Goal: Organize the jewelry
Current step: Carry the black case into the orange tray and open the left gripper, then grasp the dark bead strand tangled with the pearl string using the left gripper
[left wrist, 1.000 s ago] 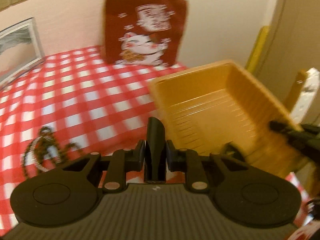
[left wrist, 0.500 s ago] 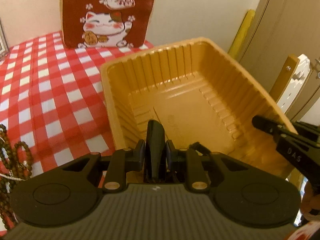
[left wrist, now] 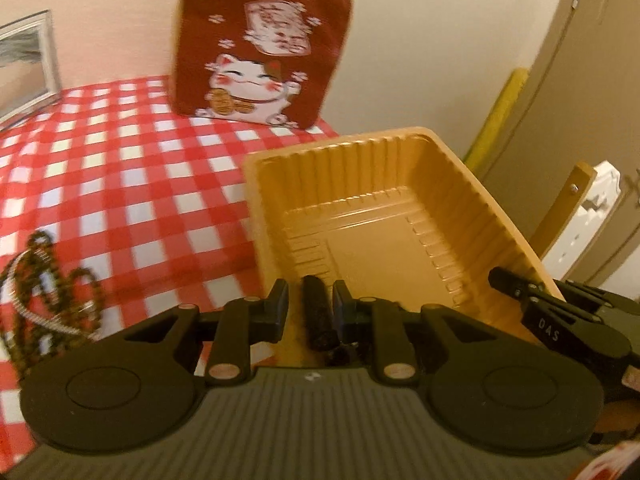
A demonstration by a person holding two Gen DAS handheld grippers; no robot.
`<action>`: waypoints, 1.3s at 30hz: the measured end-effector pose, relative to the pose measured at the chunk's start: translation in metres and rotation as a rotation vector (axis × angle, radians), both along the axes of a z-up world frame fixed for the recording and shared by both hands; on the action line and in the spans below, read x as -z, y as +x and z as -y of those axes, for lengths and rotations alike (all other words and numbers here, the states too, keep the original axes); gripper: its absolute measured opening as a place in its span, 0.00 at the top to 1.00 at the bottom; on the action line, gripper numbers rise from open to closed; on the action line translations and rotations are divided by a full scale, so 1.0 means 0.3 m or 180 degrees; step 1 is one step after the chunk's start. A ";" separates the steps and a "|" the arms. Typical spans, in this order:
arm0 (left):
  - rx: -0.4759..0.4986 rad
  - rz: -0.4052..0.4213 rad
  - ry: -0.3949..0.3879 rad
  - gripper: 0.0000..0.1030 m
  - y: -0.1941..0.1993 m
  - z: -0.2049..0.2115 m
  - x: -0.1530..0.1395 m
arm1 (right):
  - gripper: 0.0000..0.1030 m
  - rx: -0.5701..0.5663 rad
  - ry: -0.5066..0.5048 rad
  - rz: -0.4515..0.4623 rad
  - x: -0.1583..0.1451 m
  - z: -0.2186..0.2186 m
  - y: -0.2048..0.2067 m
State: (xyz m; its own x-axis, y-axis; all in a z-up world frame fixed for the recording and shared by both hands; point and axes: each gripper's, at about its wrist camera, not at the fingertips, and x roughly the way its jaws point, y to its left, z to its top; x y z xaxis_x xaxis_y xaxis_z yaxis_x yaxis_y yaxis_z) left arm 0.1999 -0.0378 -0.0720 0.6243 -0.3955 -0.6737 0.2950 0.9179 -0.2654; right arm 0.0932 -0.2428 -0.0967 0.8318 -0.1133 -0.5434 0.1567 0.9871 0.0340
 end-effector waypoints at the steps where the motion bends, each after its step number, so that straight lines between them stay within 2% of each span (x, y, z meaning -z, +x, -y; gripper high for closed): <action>1: -0.0054 -0.0014 -0.0009 0.79 -0.012 -0.020 -0.001 | 0.95 -0.0001 0.0003 0.0001 0.000 0.000 -0.001; 14: -0.0844 -0.0385 0.0271 0.79 -0.188 -0.295 0.099 | 0.95 -0.0030 0.0003 0.0001 0.004 -0.001 0.000; 21: -0.1126 -0.0403 0.0361 0.79 -0.245 -0.378 0.111 | 0.95 -0.0052 -0.0006 0.0000 0.005 -0.002 -0.008; 39: -0.1348 -0.0313 0.0480 0.79 -0.238 -0.449 0.119 | 0.95 -0.0058 -0.0007 0.0000 0.006 -0.004 -0.015</action>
State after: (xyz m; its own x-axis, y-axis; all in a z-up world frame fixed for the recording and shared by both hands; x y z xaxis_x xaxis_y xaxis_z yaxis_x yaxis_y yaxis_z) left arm 0.1283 0.0969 -0.1077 0.6399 -0.0123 -0.7683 -0.1342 0.9827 -0.1275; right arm 0.0886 -0.2415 -0.0986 0.8337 -0.0993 -0.5432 0.1387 0.9898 0.0319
